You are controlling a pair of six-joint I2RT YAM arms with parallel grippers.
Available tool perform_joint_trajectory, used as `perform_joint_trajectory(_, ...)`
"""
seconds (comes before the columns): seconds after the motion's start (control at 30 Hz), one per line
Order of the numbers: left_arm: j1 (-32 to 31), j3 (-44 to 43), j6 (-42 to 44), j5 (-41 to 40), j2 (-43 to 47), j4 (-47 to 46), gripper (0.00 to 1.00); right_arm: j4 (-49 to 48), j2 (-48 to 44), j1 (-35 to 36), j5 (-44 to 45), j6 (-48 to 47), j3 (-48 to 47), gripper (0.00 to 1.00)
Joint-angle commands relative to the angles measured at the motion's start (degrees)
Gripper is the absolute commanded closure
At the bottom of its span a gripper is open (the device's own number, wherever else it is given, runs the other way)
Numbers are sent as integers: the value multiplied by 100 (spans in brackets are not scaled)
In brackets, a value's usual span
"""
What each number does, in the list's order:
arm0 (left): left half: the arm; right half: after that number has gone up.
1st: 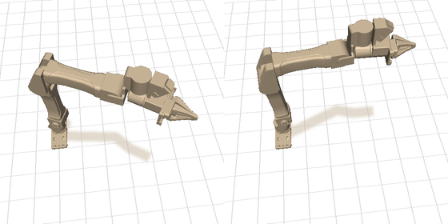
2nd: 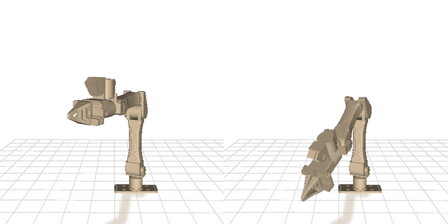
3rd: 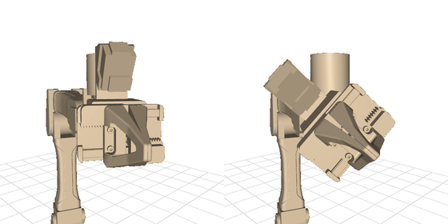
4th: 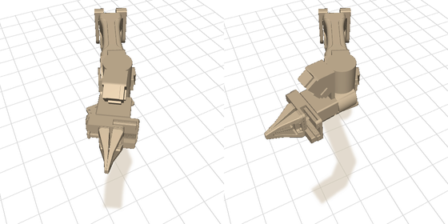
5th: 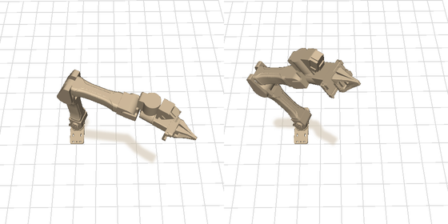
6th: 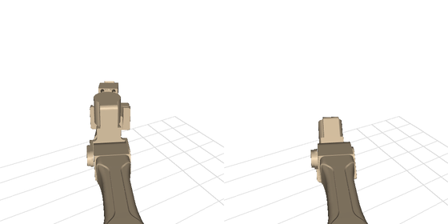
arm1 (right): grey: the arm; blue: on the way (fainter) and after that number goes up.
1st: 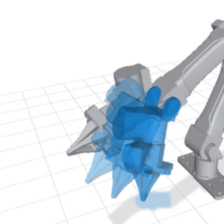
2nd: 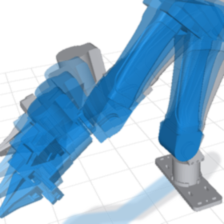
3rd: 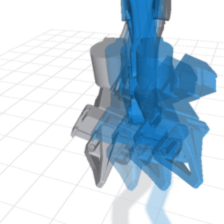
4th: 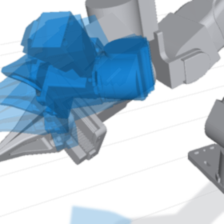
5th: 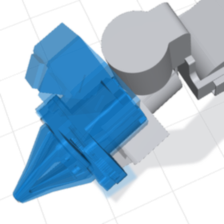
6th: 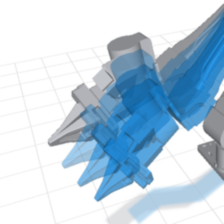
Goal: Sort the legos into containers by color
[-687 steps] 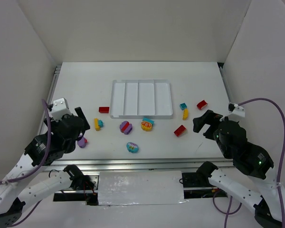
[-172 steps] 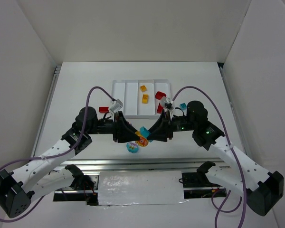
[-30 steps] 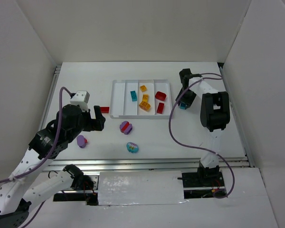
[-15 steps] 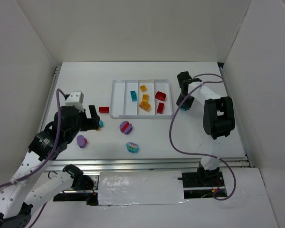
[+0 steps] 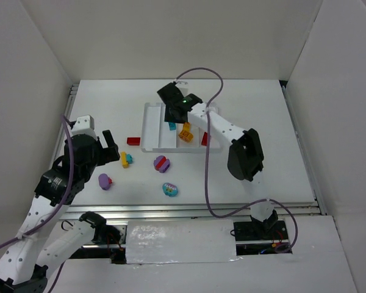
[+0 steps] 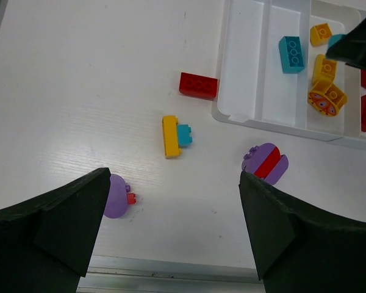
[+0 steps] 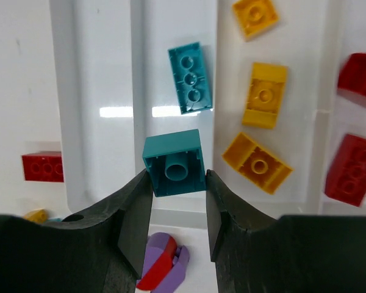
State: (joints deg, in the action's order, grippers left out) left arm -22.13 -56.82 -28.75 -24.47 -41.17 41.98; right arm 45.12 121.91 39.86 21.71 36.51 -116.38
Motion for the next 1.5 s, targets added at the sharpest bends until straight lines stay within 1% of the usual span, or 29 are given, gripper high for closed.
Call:
perform_joint_trajectory(0.0, 51, 57, -43, -67, -40, -146, 1, 287, 623, 171, 149, -56, -543, 100)
perform_joint_trajectory(0.1, 60, 57, -43, -41, -84, -146, 0, 111, 773, 233, -9, -39, -588, 99)
perform_joint_trajectory(0.17, 68, 48, -34, -14, -111, -137, 0, -21, 861, 242, -149, -39, -544, 96)
perform_joint_trajectory(0.23, 60, 48, -34, -5, -102, -146, 0, -30, 948, 251, -211, -74, -579, 83)
perform_joint_trajectory(0.27, 68, 48, -34, -5, -102, -146, 1, -21, 1027, 251, -272, -91, -596, 74)
perform_joint_trajectory(0.3, 68, 65, -34, 12, -93, -163, 0, -12, 1054, 268, -299, -126, -623, 51)
perform_joint_trajectory(0.33, 60, 65, -16, 21, -93, -172, 0, 40, 1063, 277, -299, -144, -667, 43)
perform_joint_trajectory(0.37, 60, 74, -16, 39, -93, -172, 0, 49, 1028, 312, -291, -197, -676, 30)
perform_joint_trajectory(0.43, 60, 74, -8, 47, -119, -172, 0, 14, 819, 365, -212, -241, -580, 17)
perform_joint_trajectory(0.47, 60, 74, -8, 47, -128, -181, 0, -29, 721, 408, -185, -319, -527, 12)
perform_joint_trajectory(0.53, 68, 57, -25, 13, -163, -155, 1, -100, 354, 453, -194, -425, -334, 11)
perform_joint_trajectory(0.57, 60, 48, -25, 4, -172, -146, 0, -170, 186, 470, -290, -495, -63, 11)
perform_joint_trajectory(0.63, 60, 22, -95, -119, -172, -76, 1, -503, -429, 523, -640, -767, 402, 11)
perform_joint_trajectory(0.67, 60, 13, -122, -180, -155, -58, 1, -748, -701, 645, -921, -1299, 745, 12)
perform_joint_trajectory(0.7, 60, 13, -157, -268, -76, -41, 1, -1220, -1269, 716, -1611, -1635, 1618, 12)
perform_joint_trajectory(0.73, 77, 13, -227, -347, -23, 3, 0, -1408, -1536, 821, -1922, -1926, 2088, 12)
perform_joint_trajectory(0.77, 69, 21, -253, -470, 29, 12, 0, -1610, -1799, 1083, -2073, -2398, 2519, 12)
perform_joint_trajectory(0.8, 68, 30, -280, -515, 91, 12, 0, -2004, -2037, 1260, -1892, -2560, 3376, 12)
perform_joint_trajectory(0.83, 77, 48, -289, -541, 196, -22, 1, -2138, -2405, 1418, -1760, -2770, 3741, 11)
perform_joint_trajectory(0.87, 77, 65, -289, -507, 232, -58, 0, -2200, -2522, 1681, -1741, -2859, 4206, 11)
perform_joint_trajectory(1.0, 86, 74, -228, -366, 154, -85, 0, -2314, -2497, 2253, -1653, -3036, 4693, 12)
perform_joint_trajectory(1.07, 86, 39, -201, -313, 57, -49, 0, -2341, -2365, 2412, -1434, -3080, 4729, 12)
perform_joint_trajectory(1.13, 86, 39, -175, -243, -14, -58, 1, -2368, -2172, 2518, -1407, -3132, 4738, 13)
perform_joint_trajectory(1.2, 86, 48, -166, -225, -5, -75, 1, -2403, -2023, 2527, -1530, -3194, 4730, 14)
perform_joint_trajectory(1.37, 86, 92, -104, -111, 65, -137, 1, -2544, -1829, 2527, -1433, -3291, 4817, 15)
perform_joint_trajectory(1.43, 86, 83, -78, -76, 21, -155, 0, -2473, -1636, 2527, -1565, -3326, 4739, 18)
perform_joint_trajectory(1.47, 86, 74, -78, -76, 21, -146, 0, -2430, -1565, 2527, -1635, -3335, 4677, 29)
